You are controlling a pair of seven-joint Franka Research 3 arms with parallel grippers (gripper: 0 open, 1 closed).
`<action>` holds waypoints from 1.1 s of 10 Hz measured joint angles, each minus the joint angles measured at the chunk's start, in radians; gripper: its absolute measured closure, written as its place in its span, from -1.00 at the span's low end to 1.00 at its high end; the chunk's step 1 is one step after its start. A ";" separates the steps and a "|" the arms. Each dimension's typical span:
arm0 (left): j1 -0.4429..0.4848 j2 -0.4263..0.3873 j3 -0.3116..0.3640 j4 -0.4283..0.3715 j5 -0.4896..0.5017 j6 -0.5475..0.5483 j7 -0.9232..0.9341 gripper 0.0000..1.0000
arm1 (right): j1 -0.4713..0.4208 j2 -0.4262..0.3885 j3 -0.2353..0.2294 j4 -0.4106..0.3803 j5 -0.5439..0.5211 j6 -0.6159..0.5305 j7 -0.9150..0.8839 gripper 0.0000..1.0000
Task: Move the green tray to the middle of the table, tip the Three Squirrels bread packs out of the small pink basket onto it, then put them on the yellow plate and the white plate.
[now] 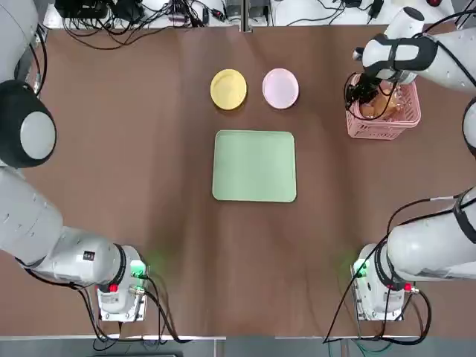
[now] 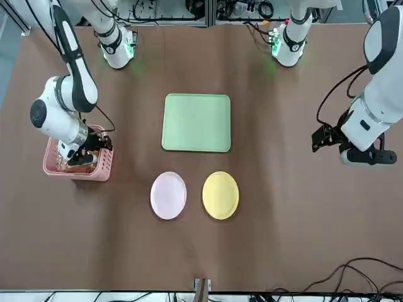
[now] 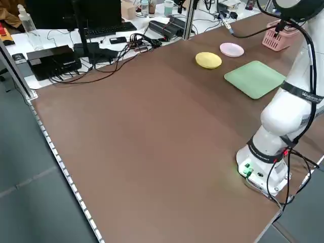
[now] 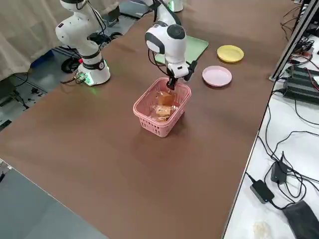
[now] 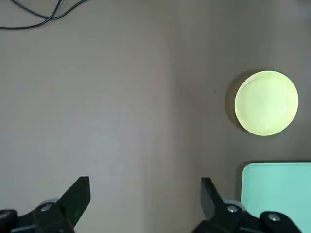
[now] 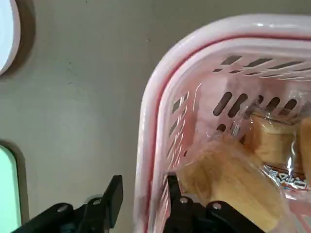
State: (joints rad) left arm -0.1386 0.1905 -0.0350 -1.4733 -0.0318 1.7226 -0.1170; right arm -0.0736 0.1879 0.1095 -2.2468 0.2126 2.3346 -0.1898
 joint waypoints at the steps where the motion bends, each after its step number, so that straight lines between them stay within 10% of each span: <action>1: 0.000 0.000 0.000 0.002 0.000 0.000 0.000 -1.00 | -0.001 0.006 -0.001 0.000 0.000 0.005 0.000 0.11; 4: 0.000 0.000 0.000 0.005 0.000 0.000 0.000 -1.00 | -0.002 0.009 -0.004 0.000 0.000 0.009 0.000 0.36; 6: 0.001 0.000 0.000 0.005 0.000 0.000 0.000 -1.00 | -0.003 0.009 -0.006 0.000 0.000 0.009 0.000 0.86; 11: 0.009 0.000 0.001 0.005 0.000 0.000 0.000 -1.00 | -0.002 -0.059 -0.004 0.019 0.000 -0.073 0.000 0.86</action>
State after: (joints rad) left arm -0.1295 0.1908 -0.0338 -1.4678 -0.0318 1.7226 -0.1170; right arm -0.0754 0.1288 0.1056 -2.2281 0.2125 2.2619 -0.1898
